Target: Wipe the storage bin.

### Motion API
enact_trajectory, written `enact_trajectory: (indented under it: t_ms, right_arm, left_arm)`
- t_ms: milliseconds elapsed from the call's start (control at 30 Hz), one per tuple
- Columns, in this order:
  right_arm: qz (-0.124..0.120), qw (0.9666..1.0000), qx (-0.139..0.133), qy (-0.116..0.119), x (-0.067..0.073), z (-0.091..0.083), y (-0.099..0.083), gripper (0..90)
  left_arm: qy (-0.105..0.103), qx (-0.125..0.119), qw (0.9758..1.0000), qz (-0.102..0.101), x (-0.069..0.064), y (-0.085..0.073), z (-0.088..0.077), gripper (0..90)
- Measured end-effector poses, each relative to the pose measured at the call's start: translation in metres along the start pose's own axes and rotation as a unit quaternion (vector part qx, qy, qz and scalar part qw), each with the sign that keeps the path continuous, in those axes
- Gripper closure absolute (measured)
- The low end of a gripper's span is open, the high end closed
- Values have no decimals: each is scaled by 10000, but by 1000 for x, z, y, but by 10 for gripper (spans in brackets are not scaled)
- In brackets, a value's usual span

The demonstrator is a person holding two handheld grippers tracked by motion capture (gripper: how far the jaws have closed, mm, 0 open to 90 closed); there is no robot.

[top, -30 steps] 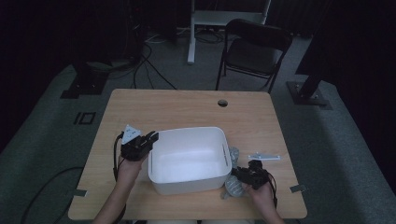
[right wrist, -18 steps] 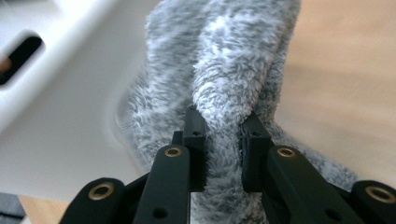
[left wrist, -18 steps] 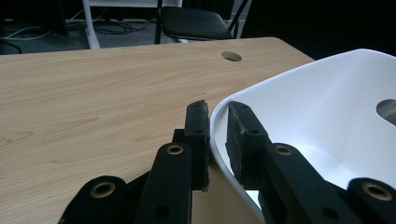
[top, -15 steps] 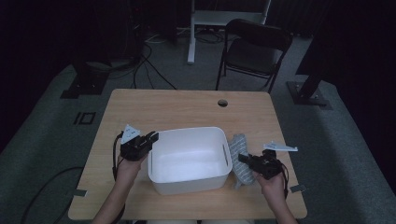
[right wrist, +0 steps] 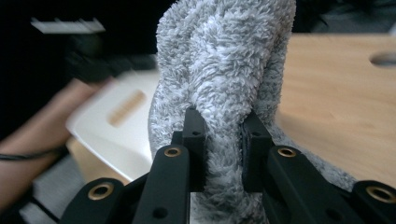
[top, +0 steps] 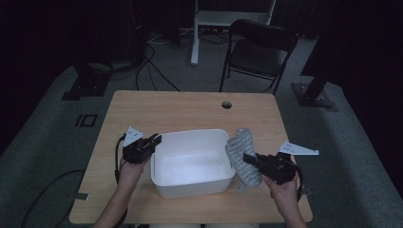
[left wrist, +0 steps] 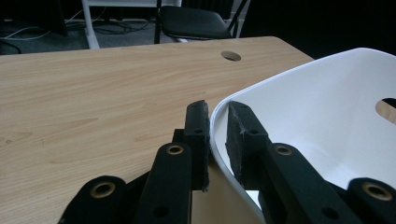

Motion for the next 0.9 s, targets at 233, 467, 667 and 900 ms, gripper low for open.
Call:
enact_trajectory:
  t_ms: [233, 467, 667, 900]
  right_arm:
    - [115, 9990, 238, -357, -23, 19, -20, 769]
    - [214, 9972, 454, -551, -39, 33, -35, 773]
    - [269, 9966, 586, -507, -47, 44, -38, 775]
    - [352, 9944, 761, -647, -61, 59, -46, 777]
  left_arm:
    - [9, 2, 10000, -6, 0, 0, 0, 785]
    - [51, 3, 10000, -20, 0, 0, 0, 785]
    - [132, 26, 9999, 26, -1, 0, 0, 786]
    - [101, 32, 9999, 34, -1, 0, 0, 787]
Point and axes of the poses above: each handheld gripper's, and its own axes: z roughly forward along the jaws, y roughly out of its top, x roughly to its left, the point moved 9 cm from there along z, roughly forward along the jaws, and after that the axes turned 10 degrees about y, right-handed, at the moved point
